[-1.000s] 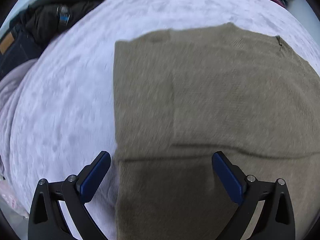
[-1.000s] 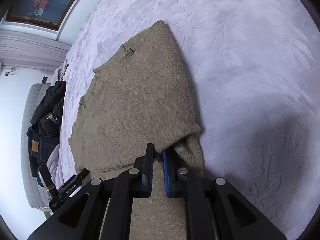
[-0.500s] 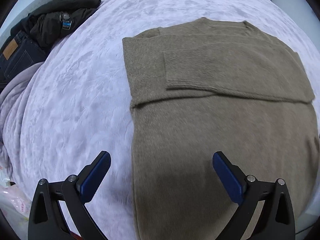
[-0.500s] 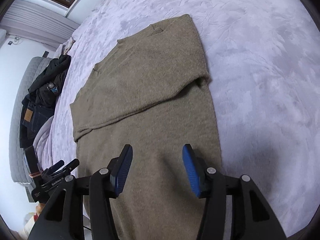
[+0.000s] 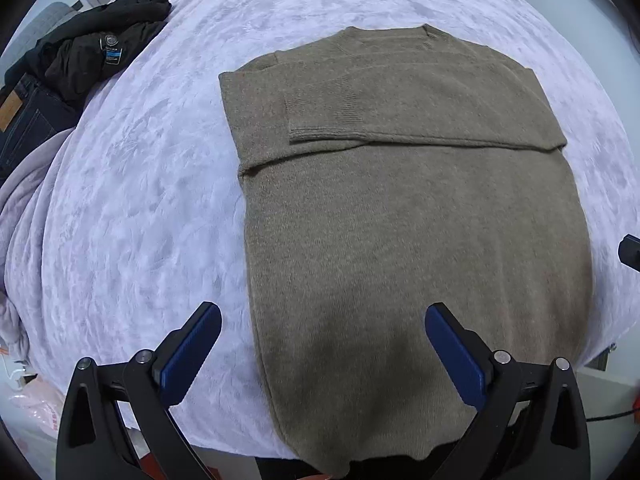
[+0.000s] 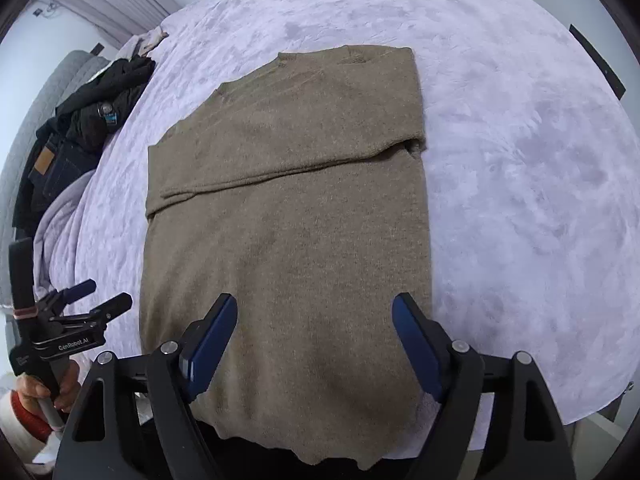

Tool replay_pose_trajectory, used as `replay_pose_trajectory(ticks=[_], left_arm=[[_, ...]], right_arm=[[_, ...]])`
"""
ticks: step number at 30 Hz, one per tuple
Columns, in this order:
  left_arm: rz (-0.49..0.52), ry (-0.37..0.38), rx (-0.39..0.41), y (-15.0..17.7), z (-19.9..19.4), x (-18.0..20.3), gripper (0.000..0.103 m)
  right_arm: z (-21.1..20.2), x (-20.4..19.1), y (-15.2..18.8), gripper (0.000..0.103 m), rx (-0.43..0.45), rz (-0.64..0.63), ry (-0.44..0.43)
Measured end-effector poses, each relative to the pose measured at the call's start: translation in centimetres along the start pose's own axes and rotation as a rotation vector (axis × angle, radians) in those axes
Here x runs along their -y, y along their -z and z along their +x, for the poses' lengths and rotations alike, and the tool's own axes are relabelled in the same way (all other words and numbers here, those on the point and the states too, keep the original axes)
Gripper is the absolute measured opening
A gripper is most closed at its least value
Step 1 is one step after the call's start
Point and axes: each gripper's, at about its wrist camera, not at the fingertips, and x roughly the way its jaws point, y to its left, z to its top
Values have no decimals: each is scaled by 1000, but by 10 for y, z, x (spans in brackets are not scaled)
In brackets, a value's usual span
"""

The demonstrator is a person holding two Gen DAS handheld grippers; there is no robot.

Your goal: Fold small clothes

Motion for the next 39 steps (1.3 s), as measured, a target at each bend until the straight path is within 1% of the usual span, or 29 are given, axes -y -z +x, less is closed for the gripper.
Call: replay_pose_trajectory(ticks=[5, 8, 11, 13, 19, 25, 33, 39], left_arm=[[26, 11, -38, 10, -10, 4, 102], [38, -9, -55, 15, -14, 6, 102], [23, -4, -72, 19, -17, 3, 102], [12, -8, -84, 21, -19, -1, 102], [-11, -13, -89, 23, -25, -8, 102], [-8, -29, -100, 20, -27, -4, 102], [6, -68, -93, 12, -35, 15, 102], [-45, -95, -85, 16, -45, 29, 102]], right_arm=[[-7, -9, 14, 90, -49, -13, 3], [-8, -16, 20, 90, -75, -26, 33], [-11, -20, 28, 90, -95, -28, 77], [-11, -20, 32, 90, -115, -14, 84], [-11, -20, 38, 90, -137, 8, 70], [-11, -18, 34, 90, -134, 14, 51], [-17, -6, 24, 90, -120, 19, 9], [-27, 12, 15, 90, -115, 0, -19]])
